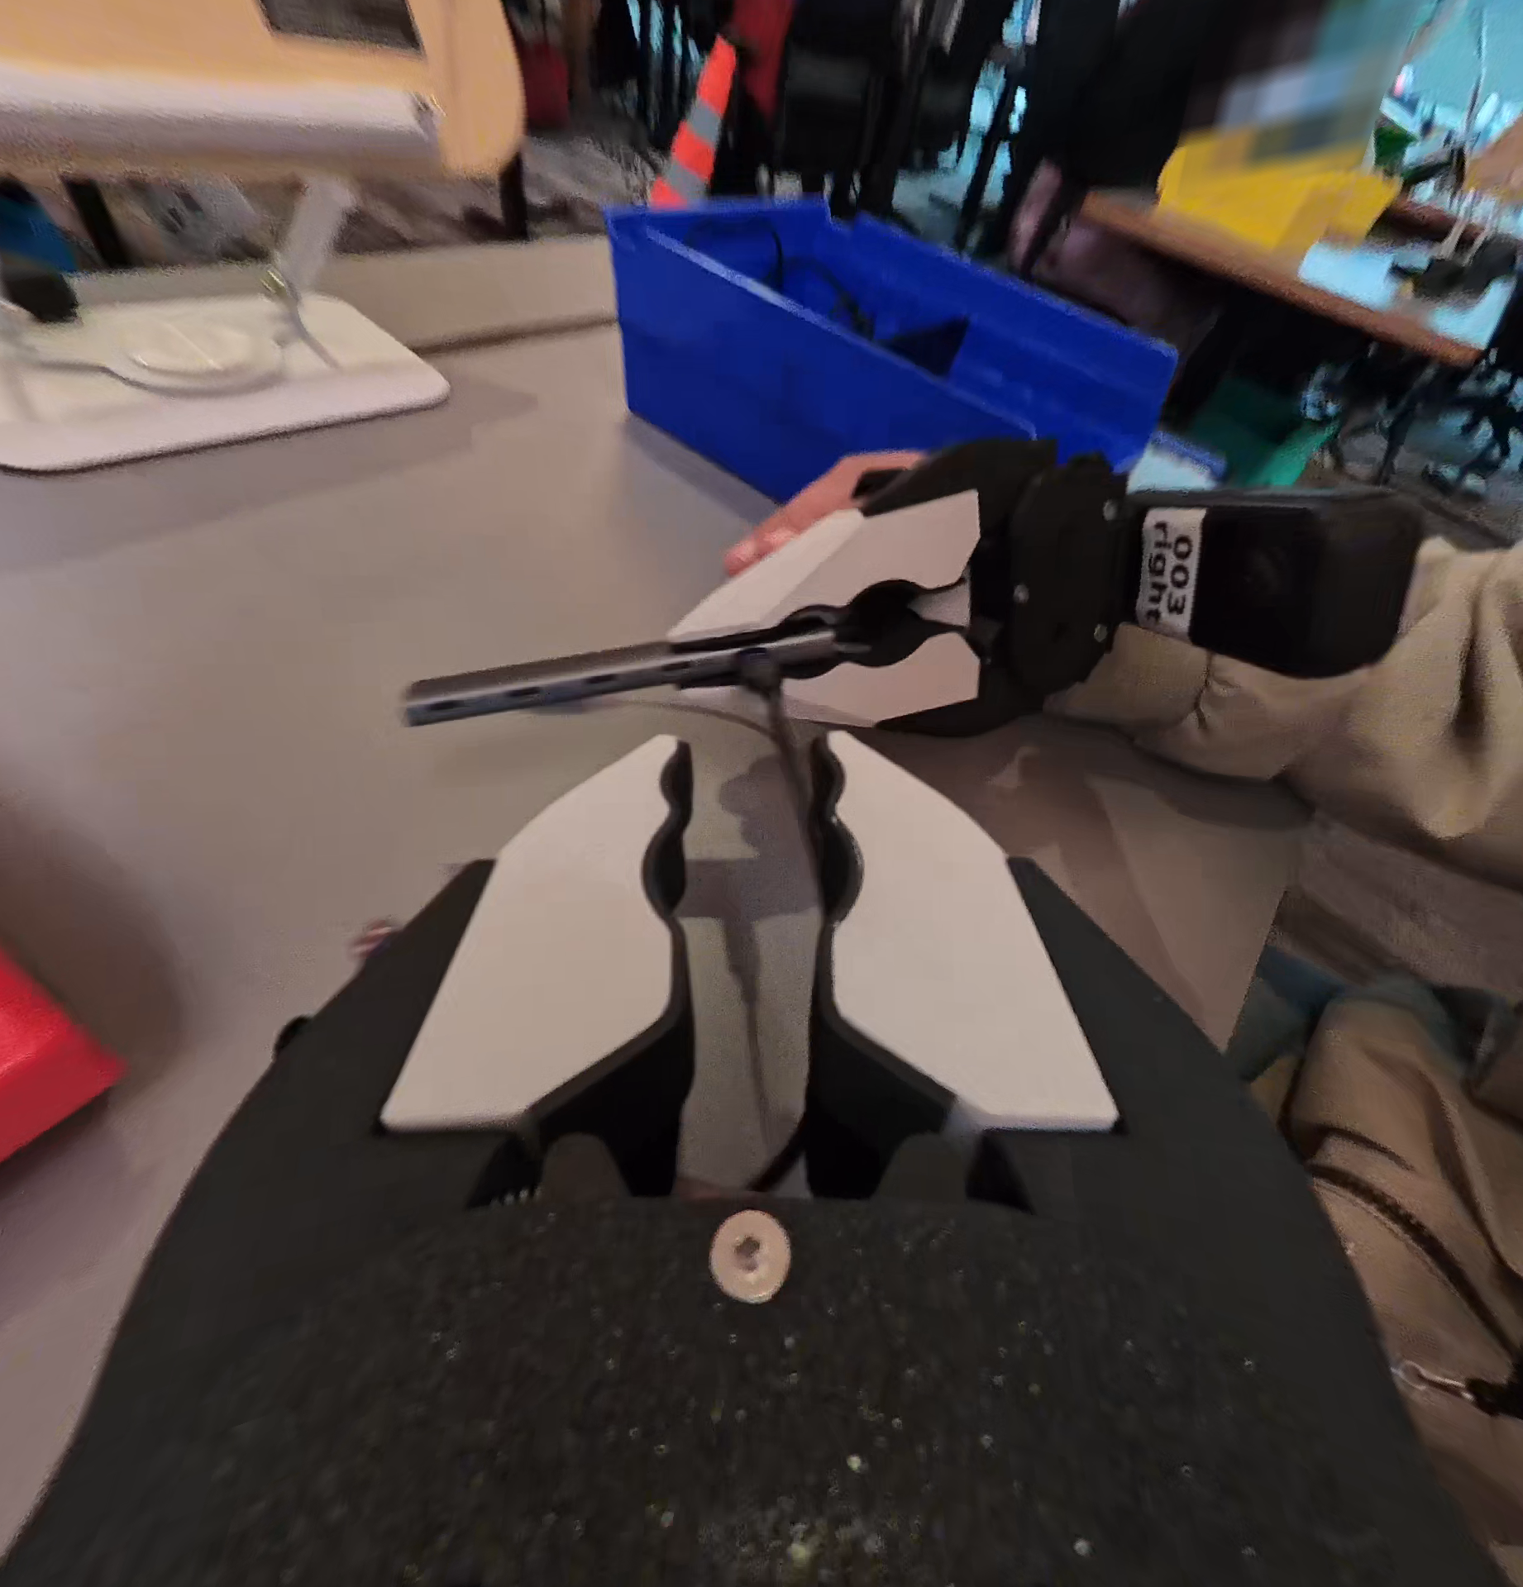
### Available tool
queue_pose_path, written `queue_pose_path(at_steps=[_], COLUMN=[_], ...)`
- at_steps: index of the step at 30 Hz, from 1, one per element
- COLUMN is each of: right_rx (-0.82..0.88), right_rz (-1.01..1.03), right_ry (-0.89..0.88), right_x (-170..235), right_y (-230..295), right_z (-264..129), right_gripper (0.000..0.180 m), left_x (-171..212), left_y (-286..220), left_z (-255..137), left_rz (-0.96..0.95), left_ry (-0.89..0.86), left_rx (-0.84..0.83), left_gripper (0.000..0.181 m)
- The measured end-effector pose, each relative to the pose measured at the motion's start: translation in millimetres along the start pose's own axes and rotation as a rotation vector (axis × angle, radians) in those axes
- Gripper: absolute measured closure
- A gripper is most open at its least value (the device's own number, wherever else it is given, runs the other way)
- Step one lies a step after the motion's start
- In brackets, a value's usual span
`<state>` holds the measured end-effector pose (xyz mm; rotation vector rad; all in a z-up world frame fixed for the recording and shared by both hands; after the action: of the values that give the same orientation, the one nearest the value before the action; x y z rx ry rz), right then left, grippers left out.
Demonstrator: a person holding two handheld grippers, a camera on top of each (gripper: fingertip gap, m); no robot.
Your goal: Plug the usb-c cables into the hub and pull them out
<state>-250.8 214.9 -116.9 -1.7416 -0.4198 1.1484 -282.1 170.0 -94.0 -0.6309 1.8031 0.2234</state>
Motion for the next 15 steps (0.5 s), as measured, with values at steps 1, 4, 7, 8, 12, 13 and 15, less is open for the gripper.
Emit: queue_pose_path(at_steps=[1, 4, 7, 8, 12, 13, 15], right_rx=[0.007, 0.043, 0.047, 0.037, 0.03, 0.026, 0.02], right_rz=[0.055, 0.184, 0.208, 0.212, 0.229, 0.233, 0.241], right_ry=[-0.011, -0.079, -0.083, -0.076, -0.077, -0.077, -0.078], right_x=[0, -10, -8, -6, -5, -5, -5], right_y=[-3, -14, -15, -14, -15, -15, -15], right_z=[-3, -12, -12, -10, -9, -9, -9], right_gripper=[0.171, 0.17, 0.17, 0.17, 0.17, 0.17, 0.17], left_x=[-6, -16, -18, -17, 5, 13, 27], left_y=[5, 38, 96, 116, 173, 187, 210], left_z=[-11, -51, -87, -96, -101, -96, -83], left_rz=[-0.009, -0.089, -0.143, -0.153, -0.142, -0.131, -0.116], left_ry=[-0.034, -0.071, -0.007, 0.049, 0.449, 0.556, 0.74], left_rx=[-0.019, -0.121, -0.286, -0.337, -0.352, -0.36, -0.344], left_gripper=[0.151, 0.145, 0.145, 0.145, 0.146, 0.147, 0.149])
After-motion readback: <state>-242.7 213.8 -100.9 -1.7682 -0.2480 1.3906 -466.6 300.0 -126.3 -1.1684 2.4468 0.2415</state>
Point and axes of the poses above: each gripper's, where its closed fingertips meet, z out along the fingers, x out of its underside, y = z × x across the jaws, the point moved 1 cm from there along -z, back along the fingers, and after that the axes turned 1 degree about z, right-handed, at the moved point
